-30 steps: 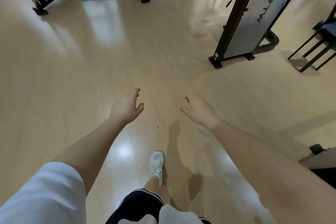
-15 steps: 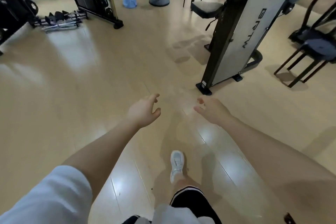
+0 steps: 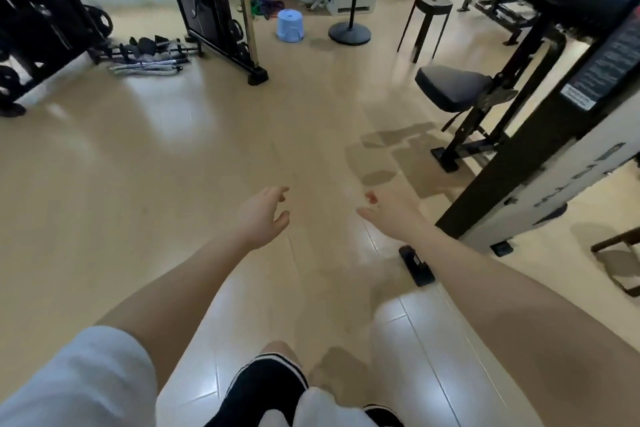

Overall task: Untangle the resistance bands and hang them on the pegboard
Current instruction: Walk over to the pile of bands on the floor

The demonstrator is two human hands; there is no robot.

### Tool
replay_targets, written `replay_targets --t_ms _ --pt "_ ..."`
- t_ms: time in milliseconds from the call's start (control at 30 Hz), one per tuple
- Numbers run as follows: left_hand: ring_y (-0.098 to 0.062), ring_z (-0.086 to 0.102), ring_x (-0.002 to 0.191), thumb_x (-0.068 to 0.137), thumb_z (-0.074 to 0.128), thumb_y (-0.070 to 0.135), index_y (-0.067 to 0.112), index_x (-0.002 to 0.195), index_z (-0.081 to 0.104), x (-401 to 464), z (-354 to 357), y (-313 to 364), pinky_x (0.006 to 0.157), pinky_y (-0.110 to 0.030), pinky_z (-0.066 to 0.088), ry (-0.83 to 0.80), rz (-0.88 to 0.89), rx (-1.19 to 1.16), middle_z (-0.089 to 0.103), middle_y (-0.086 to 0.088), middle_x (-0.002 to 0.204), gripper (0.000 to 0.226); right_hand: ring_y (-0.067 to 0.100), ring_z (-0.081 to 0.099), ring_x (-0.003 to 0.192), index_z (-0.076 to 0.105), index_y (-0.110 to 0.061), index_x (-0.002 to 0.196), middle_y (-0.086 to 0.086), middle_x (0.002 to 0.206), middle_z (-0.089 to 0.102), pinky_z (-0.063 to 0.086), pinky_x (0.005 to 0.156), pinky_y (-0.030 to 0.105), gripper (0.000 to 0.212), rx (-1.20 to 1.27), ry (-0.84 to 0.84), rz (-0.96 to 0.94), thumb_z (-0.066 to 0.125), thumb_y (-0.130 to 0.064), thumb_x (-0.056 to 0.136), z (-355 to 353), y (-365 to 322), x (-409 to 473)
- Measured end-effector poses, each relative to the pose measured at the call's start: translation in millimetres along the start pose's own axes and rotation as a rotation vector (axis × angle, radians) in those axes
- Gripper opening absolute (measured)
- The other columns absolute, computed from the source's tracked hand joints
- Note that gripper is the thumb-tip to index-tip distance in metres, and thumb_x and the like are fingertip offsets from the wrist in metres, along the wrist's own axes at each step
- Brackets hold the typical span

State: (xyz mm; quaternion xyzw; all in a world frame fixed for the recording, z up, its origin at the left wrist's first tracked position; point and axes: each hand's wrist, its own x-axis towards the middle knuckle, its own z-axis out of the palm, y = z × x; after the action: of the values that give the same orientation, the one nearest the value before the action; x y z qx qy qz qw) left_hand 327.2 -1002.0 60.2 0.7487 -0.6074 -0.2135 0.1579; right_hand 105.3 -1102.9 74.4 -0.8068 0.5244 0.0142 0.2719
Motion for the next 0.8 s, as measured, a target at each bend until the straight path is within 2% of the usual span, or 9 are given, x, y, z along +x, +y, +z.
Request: replay_targets --t_ms 133,267,367,467,567,700,800 --pt "-0.022 0.052 0.113 0.094 0.050 0.017 0.010 0.140 0.035 95.3 -22.5 -52.0 0.070 -0.017 0.025 0.098 -0.116 -0.049 0.051 -0.006 0.131 0.049 0.024 0.043 0.130 0.037 -0.008 0.141 0.007 0.143 0.044 0.036 0.104 0.035 0.055 -0.024 -0.087 -0.106 0.046 -0.038 0.096 -11.1 -33.6 123.8" --pt "-0.024 0.051 0.114 0.095 0.048 0.014 0.008 0.141 0.032 217.9 -50.5 -89.2 0.064 -0.013 0.022 0.137 -0.148 -0.088 0.049 -0.008 0.133 0.050 0.027 0.044 0.129 0.037 -0.008 0.139 0.010 0.142 0.045 0.037 0.105 0.040 0.057 -0.033 -0.113 -0.138 0.047 -0.041 0.094 -28.0 -56.9 260.7" --pt "-0.025 0.052 0.109 0.094 0.048 0.015 0.008 0.140 0.033 318.1 -86.4 -105.4 0.069 -0.014 0.025 0.118 -0.124 -0.077 0.049 -0.009 0.131 0.049 0.027 0.048 0.124 0.041 -0.008 0.137 0.012 0.137 0.049 0.038 0.103 0.037 0.055 -0.064 -0.071 -0.141 0.049 -0.039 0.094 -64.0 -74.5 359.2" --pt "-0.024 0.054 0.106 0.093 0.050 0.018 0.009 0.139 0.036 417.5 -121.8 -110.0 0.084 -0.027 0.039 0.109 -0.091 -0.082 0.052 -0.007 0.128 0.049 0.025 0.049 0.120 0.043 -0.008 0.135 0.009 0.133 0.052 0.038 0.098 0.034 0.051 -0.032 -0.011 -0.114 0.050 -0.038 0.094 -111.2 -83.2 439.2" --pt "-0.022 0.057 0.104 0.091 0.052 0.020 0.011 0.138 0.038 515.2 -144.3 -100.4 0.090 -0.038 0.047 0.098 -0.023 -0.056 0.055 -0.005 0.126 0.050 0.024 0.050 0.118 0.044 -0.007 0.133 0.009 0.131 0.053 0.038 0.095 0.031 0.049 0.026 0.030 -0.048 0.050 -0.037 0.094 -154.0 -73.8 505.1" --pt "-0.018 0.056 0.107 0.092 0.049 0.026 0.016 0.140 0.036 641.5 -157.8 -80.5 0.088 -0.035 0.048 0.077 0.122 0.029 0.055 0.001 0.127 0.050 0.024 0.054 0.112 0.049 -0.009 0.129 0.008 0.125 0.058 0.039 0.087 0.029 0.049 0.148 0.109 0.090 0.053 -0.040 0.091 -196.3 -42.2 610.4" --pt "-0.017 0.055 0.110 0.093 0.047 0.028 0.019 0.141 0.033 744.9 -160.9 -73.5 0.088 -0.033 0.047 0.065 0.192 0.060 0.053 0.002 0.131 0.051 0.024 0.053 0.112 0.049 -0.009 0.128 0.008 0.123 0.058 0.039 0.089 0.030 0.049 0.197 0.163 0.147 0.053 -0.041 0.091 -224.4 -24.1 700.2"
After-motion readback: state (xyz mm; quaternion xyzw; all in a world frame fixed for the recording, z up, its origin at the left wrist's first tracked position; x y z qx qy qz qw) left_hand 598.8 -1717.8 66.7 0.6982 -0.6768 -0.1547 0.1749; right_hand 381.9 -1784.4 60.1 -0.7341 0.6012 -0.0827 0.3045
